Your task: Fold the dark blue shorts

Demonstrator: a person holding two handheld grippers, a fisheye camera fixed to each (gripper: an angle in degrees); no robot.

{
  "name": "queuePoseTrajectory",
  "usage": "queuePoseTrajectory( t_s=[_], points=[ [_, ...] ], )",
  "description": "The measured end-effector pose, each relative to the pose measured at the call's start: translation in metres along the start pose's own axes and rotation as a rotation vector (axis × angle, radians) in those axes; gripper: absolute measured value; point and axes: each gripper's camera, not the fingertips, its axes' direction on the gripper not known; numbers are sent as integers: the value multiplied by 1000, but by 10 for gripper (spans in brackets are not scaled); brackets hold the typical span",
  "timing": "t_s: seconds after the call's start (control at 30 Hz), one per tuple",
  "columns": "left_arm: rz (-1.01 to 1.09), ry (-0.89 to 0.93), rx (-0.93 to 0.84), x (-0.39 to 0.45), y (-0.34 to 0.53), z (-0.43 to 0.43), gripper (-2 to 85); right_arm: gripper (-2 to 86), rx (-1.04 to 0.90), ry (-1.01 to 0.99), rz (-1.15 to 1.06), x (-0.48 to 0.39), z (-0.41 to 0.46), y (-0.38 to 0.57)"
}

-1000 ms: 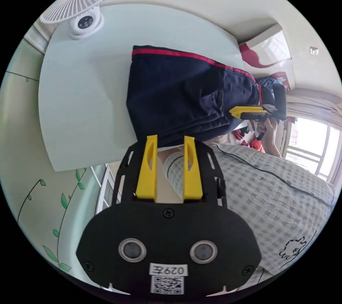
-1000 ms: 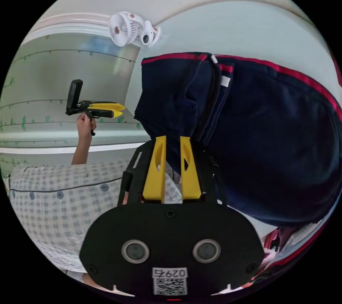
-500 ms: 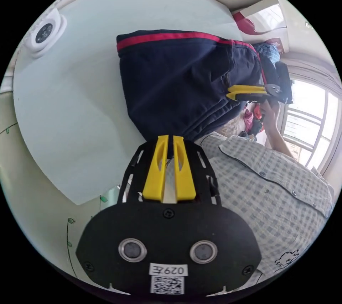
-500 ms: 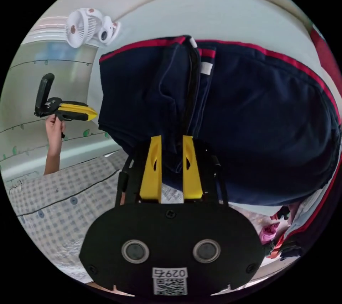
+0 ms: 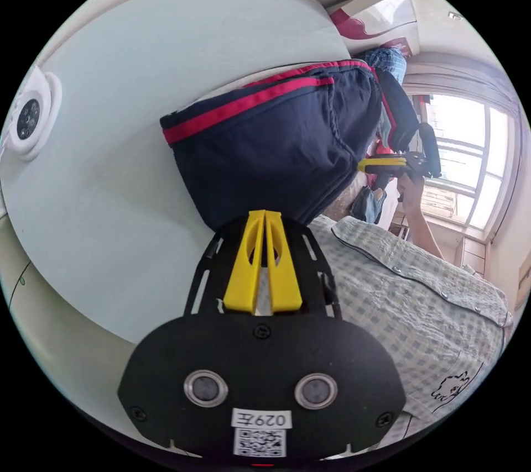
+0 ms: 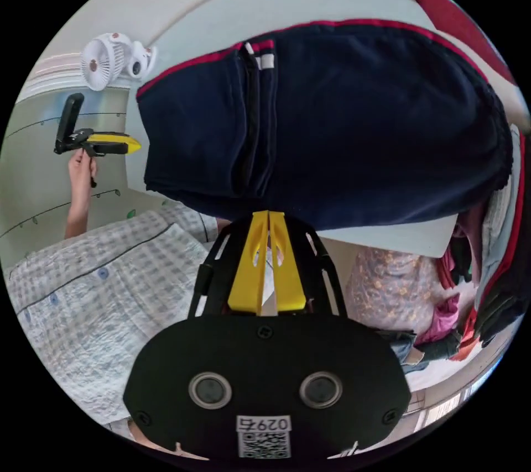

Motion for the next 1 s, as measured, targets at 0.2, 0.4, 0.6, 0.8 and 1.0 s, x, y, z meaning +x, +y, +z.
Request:
queuePoseTrajectory(
  t_s=[0.2, 0.4, 0.6, 0.8, 1.0],
  points=[
    [-31, -132, 69, -6, -15, -35, -10, 27, 276, -169, -73, -15, -56, 2],
    [4, -127, 164, 2, -37, -47, -10, 32, 161, -150, -184, -40, -48, -77],
    [-27, -266, -40, -17, -97, -2, -10, -1, 46, 31, -172, -26, -39, -123],
    [-111, -188, 242, -13, -32, -66, -10, -5, 215, -150, -110, 8, -79, -82],
    [-141, -289, 159, -14, -29, -27, -10, -5, 189, -175, -272, -18, -80, -110]
  ],
)
